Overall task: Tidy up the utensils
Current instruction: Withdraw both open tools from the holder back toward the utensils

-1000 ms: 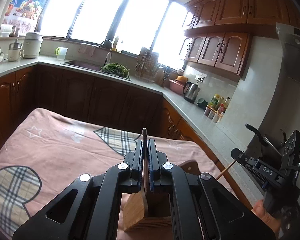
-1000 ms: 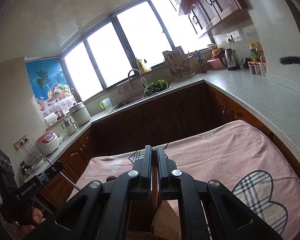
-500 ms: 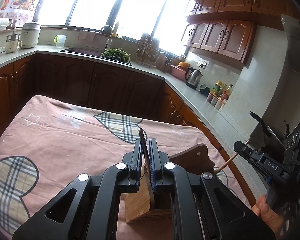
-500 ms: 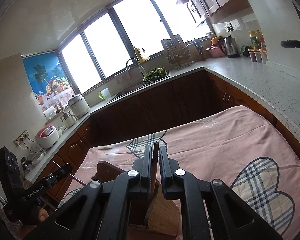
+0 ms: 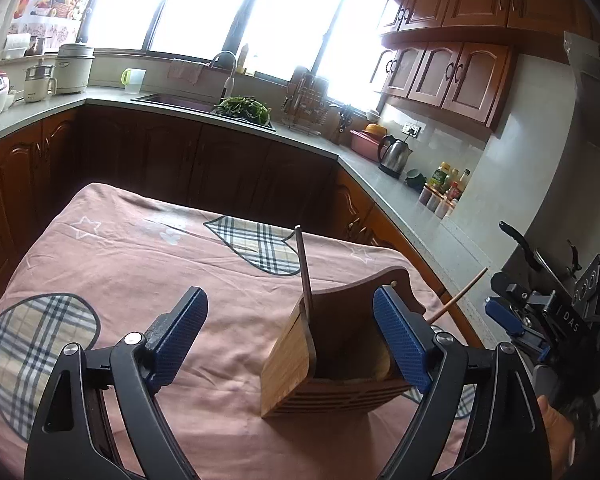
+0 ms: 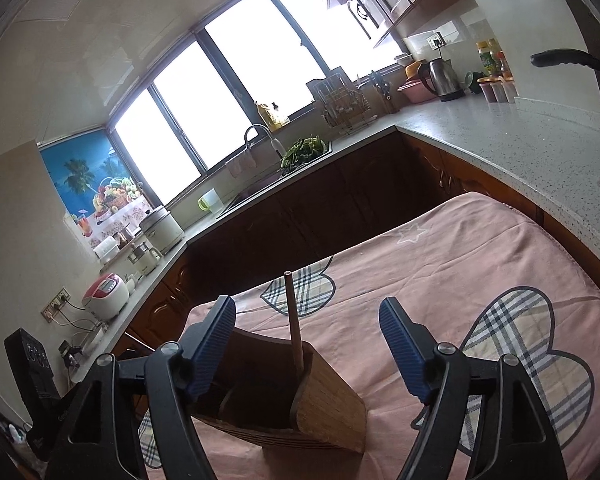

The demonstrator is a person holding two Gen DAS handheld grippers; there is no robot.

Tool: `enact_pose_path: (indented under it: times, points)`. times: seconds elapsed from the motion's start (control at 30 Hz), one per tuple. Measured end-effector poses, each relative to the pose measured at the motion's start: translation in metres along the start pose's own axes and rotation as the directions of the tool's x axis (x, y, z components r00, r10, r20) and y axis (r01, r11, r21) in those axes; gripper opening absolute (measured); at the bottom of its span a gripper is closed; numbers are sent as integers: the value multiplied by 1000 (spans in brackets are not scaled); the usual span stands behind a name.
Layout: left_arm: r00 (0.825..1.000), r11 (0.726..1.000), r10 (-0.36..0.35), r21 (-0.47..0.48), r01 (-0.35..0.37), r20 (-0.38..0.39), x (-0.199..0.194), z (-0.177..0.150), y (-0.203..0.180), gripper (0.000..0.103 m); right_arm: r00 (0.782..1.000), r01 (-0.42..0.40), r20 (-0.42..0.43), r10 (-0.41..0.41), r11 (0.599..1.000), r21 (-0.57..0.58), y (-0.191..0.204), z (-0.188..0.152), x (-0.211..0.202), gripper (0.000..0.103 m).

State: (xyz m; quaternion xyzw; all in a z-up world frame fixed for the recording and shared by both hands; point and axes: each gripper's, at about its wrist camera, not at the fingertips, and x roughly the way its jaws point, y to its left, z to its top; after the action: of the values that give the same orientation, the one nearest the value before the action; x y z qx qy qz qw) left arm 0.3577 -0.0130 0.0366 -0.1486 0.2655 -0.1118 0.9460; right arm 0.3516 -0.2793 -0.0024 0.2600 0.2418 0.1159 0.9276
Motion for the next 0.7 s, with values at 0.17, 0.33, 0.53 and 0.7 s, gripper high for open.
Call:
enact_pose_path:
  times: [0.17, 0.33, 0.53, 0.7]
  points:
    - [1000, 1000, 10, -6, -10, -26, -18, -14, 7, 90, 1000, -12, -5, 12, 1000, 11, 1, -9, -18, 93]
    - [997, 1000, 29, -5, -29, -67, -35, -29, 9, 90, 999, -36, -29, 37, 999, 21, 4, -22, -34, 95]
    - [990, 997, 70, -4, -71, -123, -57, -51, 18, 90, 998, -37, -41, 38, 999, 7, 11, -42, -63, 95]
    - [983, 996, 73, -42, -81, -166, -77, -76, 29, 90, 997, -24, -77, 25, 1000, 6, 9, -61, -85, 95]
